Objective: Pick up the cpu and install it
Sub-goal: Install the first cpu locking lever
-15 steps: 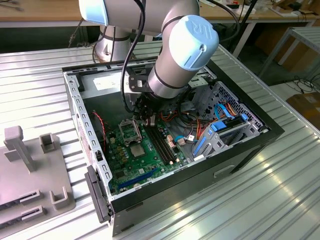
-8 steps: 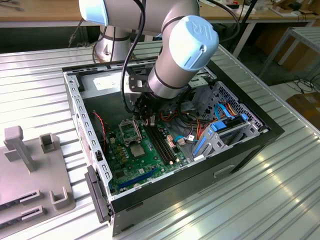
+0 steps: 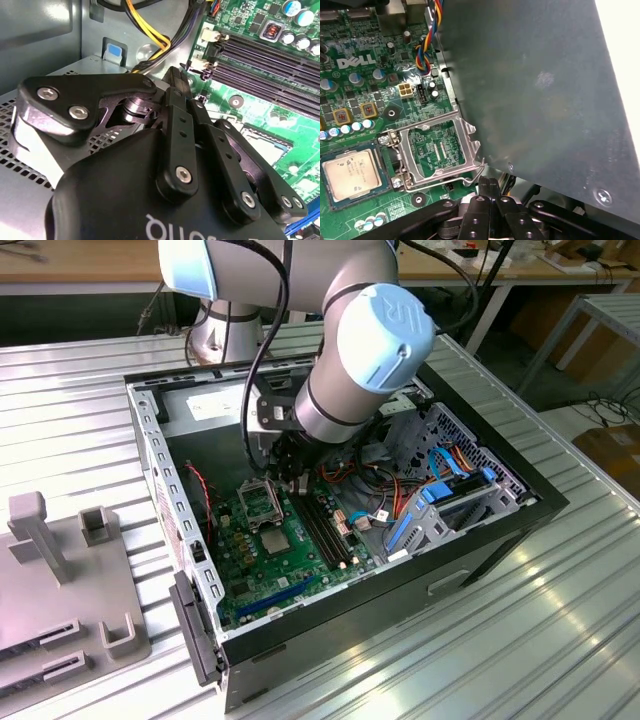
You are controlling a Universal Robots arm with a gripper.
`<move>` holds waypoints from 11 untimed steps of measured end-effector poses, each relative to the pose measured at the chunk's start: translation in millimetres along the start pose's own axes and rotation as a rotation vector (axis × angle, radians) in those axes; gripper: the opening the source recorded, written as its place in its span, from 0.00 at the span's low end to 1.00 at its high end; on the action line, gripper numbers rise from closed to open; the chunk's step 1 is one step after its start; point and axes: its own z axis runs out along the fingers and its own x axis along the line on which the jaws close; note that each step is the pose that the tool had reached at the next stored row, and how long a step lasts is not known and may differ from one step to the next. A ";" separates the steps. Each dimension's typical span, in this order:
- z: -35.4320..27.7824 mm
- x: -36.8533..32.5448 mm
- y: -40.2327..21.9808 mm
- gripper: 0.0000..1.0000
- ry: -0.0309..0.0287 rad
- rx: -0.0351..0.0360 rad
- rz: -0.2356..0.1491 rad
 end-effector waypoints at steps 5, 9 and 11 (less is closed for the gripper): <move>1.3 0.8 1.5 0.11 -0.0031 -0.0010 -0.001; 1.3 1.3 2.5 0.11 -0.0030 -0.0011 -0.001; 1.4 1.5 2.8 0.11 -0.0030 -0.0012 -0.001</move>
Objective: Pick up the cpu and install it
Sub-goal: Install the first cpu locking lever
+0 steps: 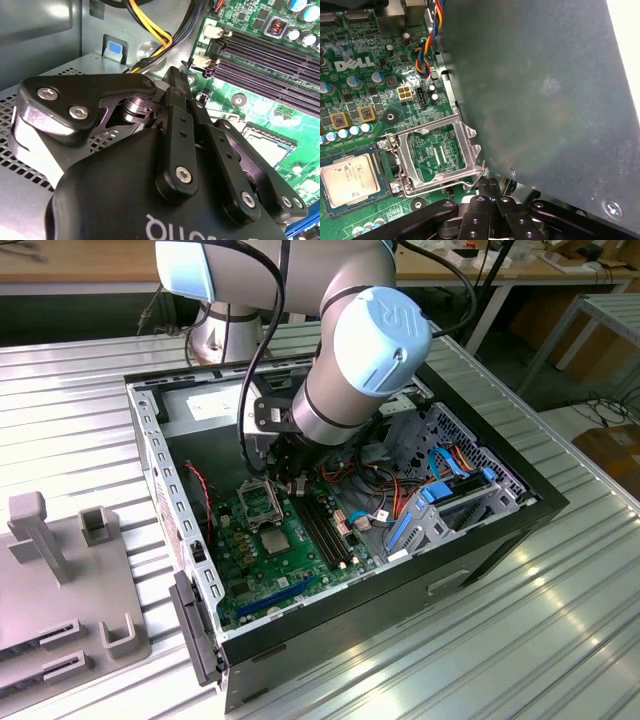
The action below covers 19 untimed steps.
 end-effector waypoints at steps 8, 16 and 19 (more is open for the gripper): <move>-0.2 0.5 0.2 0.11 0.0029 0.0008 0.000; -0.5 0.4 0.1 0.11 0.0096 0.0024 0.000; -1.3 0.2 0.2 0.11 0.0109 0.0025 -0.001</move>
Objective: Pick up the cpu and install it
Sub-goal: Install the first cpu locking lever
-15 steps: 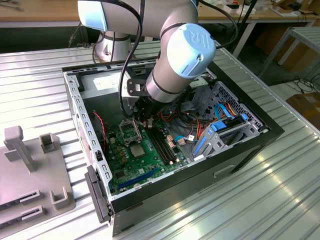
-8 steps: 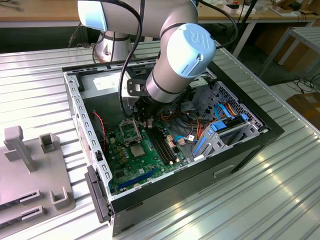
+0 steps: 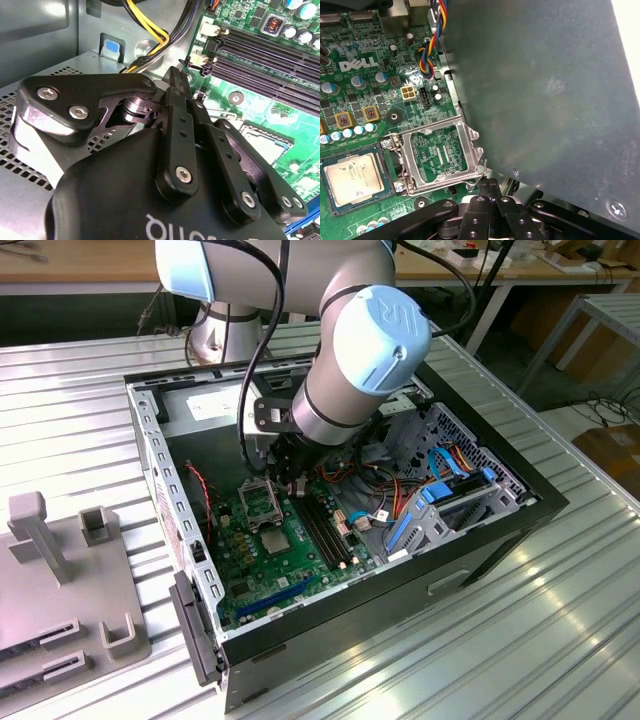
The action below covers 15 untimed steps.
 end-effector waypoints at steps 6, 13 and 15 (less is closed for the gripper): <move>-2.2 -0.7 0.3 0.11 0.0155 0.0039 0.000; -7.0 -2.1 0.9 0.11 0.0264 0.0066 0.000; -8.0 -2.5 1.1 0.11 0.0273 0.0069 0.000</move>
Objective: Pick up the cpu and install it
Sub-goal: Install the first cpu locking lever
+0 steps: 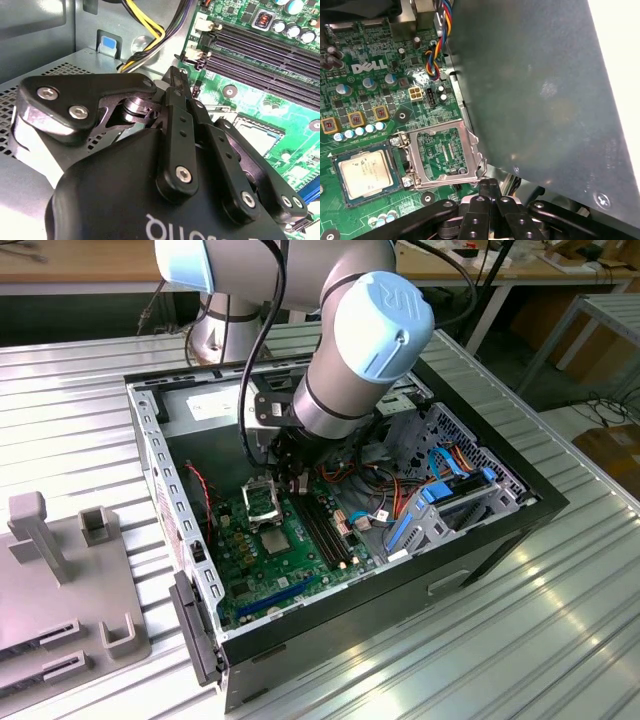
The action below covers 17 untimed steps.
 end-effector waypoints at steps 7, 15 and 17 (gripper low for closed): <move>-2.6 -0.5 0.8 0.11 0.0071 0.0014 -0.002; -7.6 -1.8 1.9 0.11 0.0150 0.0030 -0.003; -9.0 -2.1 2.2 0.11 0.0167 0.0034 -0.004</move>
